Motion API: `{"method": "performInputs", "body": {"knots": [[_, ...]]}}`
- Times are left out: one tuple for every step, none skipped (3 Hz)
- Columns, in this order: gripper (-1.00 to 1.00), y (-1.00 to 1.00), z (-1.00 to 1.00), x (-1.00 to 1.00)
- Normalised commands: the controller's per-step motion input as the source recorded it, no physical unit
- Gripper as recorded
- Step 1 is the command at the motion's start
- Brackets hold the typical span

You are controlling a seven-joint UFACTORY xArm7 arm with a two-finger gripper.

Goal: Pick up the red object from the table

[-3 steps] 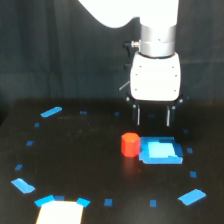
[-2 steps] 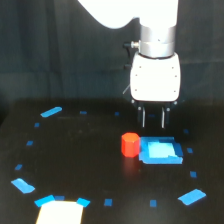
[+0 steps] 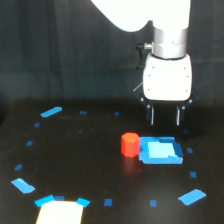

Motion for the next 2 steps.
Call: {"method": "performInputs", "body": {"knots": [[1.00,0.48,-0.16,0.65],[-0.88,0.22,-0.38,0.03]]}}
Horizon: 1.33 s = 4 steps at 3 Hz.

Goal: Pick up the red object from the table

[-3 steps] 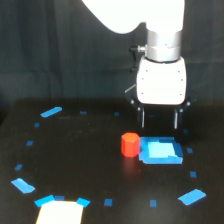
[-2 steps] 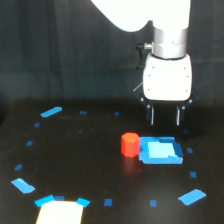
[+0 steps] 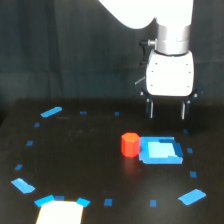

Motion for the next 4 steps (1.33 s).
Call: {"method": "performInputs", "body": {"knots": [[-0.05,0.18,0.50,-0.51],[0.33,-0.21,0.48,-0.46],[-1.00,0.25,0.24,-0.22],[-0.98,-0.49,0.21,-1.00]]}}
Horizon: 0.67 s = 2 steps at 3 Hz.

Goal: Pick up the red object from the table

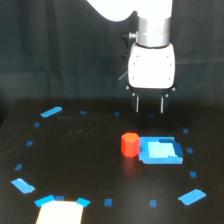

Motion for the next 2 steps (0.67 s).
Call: {"method": "performInputs", "body": {"knots": [[-0.65,0.12,0.55,-0.75],[1.00,-0.23,-0.30,-0.47]]}}
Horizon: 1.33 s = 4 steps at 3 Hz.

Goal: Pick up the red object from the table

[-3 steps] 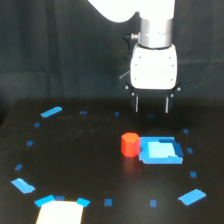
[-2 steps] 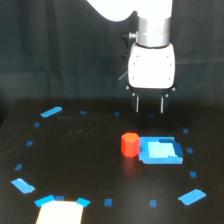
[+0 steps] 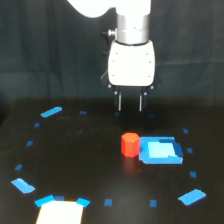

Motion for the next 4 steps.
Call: {"method": "performInputs", "body": {"knots": [[0.80,-0.78,-0.25,-1.00],[0.40,-0.58,-0.41,-1.00],[0.94,0.22,-0.92,0.29],[0.20,0.21,-0.92,1.00]]}}
